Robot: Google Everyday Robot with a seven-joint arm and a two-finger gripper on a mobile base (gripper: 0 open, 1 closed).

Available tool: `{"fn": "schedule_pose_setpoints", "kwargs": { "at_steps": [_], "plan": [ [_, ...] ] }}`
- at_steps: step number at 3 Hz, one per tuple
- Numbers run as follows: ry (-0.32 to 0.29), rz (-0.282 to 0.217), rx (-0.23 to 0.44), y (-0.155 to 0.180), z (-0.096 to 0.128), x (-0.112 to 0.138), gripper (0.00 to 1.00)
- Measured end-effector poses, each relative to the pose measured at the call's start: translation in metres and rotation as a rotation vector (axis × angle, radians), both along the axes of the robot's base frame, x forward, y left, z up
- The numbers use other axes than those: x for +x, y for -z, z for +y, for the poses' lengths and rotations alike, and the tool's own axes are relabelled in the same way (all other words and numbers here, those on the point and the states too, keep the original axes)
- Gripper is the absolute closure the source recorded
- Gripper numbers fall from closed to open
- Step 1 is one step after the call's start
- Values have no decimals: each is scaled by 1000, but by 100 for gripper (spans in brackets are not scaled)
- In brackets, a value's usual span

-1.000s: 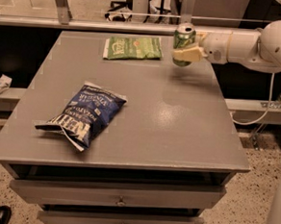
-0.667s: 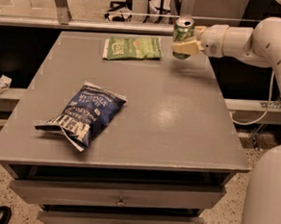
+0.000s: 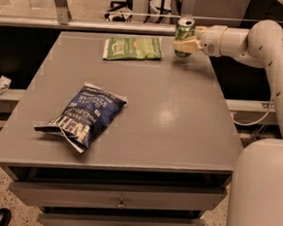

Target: Move green can near green jalapeno chip bag

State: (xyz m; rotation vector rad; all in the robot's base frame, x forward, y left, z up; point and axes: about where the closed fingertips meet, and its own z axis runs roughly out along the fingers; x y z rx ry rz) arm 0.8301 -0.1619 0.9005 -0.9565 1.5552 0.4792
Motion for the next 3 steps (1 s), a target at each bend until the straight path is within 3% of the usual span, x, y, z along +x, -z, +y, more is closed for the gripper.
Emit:
{"fn": "schedule_pose_setpoints", "kwargs": {
  "at_steps": [1,2,3],
  "plan": [
    [-5,36,36,9,4,6,89],
    [-31,76,83,14,14,6,66],
    [-60,113,126,17,25,6,35]
  ]
}}
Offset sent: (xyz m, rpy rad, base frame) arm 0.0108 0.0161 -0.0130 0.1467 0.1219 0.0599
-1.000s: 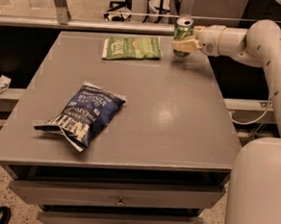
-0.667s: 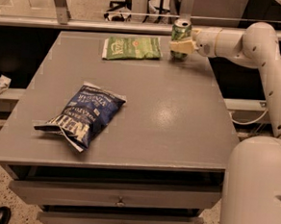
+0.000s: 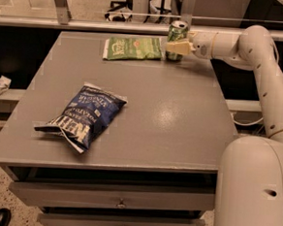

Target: Move green can near green jalapeno chip bag

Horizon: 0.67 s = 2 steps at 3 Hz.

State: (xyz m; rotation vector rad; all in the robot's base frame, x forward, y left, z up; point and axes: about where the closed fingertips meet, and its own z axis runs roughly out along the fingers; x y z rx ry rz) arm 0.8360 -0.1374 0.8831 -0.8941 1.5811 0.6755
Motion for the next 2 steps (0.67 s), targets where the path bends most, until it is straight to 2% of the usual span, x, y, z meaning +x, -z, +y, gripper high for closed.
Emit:
{"fn": "schedule_pose_setpoints", "kwargs": {
  "at_steps": [1,2],
  "plan": [
    [-11,15,15,1,3,0,12],
    [-17,31,21,3,3,-2,0]
  ]
}}
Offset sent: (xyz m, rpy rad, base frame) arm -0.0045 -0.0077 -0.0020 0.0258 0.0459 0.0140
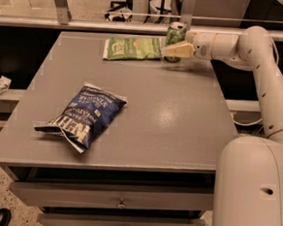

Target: Move green can near green jalapeno chip bag

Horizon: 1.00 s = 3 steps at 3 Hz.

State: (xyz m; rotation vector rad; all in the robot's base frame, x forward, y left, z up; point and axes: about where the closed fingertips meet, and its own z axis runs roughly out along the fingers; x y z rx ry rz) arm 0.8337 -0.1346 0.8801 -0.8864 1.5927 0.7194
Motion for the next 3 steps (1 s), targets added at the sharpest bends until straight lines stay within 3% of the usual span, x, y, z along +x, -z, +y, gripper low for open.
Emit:
{"fn": "schedule_pose_setpoints", "kwargs": {
  "at_steps": [1,2,3],
  "plan": [
    [2,7,-11,1,-14,-10,0],
    [12,-34,-63,-12,-53,-36,0],
    [46,-110,-118,-43,-103,-72,0]
  ]
}}
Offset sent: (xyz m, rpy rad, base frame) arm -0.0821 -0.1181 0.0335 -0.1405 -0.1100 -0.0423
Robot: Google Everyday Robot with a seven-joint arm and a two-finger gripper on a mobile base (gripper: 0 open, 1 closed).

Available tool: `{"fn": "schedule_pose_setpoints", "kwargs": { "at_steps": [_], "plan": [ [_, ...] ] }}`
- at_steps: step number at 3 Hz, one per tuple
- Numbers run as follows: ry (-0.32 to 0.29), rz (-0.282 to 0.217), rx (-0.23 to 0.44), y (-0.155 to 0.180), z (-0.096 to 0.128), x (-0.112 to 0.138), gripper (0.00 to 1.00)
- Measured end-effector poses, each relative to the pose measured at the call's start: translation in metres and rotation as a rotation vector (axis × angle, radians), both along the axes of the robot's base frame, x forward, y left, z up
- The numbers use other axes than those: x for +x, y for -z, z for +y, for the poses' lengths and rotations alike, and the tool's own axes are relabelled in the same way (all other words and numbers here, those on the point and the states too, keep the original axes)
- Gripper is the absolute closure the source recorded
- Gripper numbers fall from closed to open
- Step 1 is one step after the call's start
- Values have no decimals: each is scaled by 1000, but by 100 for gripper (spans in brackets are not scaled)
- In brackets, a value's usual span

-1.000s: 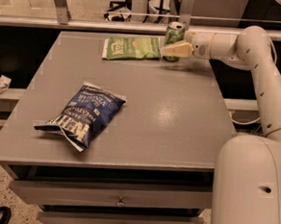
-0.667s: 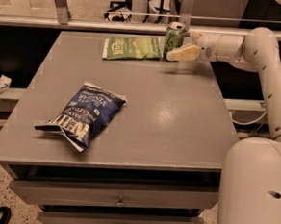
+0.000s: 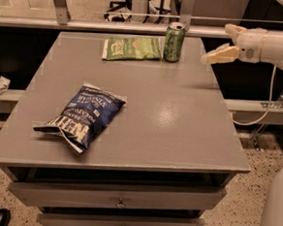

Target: Move green can near green jalapeno chip bag

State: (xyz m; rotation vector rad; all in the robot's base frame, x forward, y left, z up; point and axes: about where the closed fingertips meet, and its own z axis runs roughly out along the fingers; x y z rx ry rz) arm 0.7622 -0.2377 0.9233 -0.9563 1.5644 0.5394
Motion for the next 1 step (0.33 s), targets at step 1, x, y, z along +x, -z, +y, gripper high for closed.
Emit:
{"fn": "schedule_pose_setpoints", "kwargs": {
  "at_steps": [1],
  "plan": [
    [12,-14,-8,-5,-11,-6,0]
  ]
}}
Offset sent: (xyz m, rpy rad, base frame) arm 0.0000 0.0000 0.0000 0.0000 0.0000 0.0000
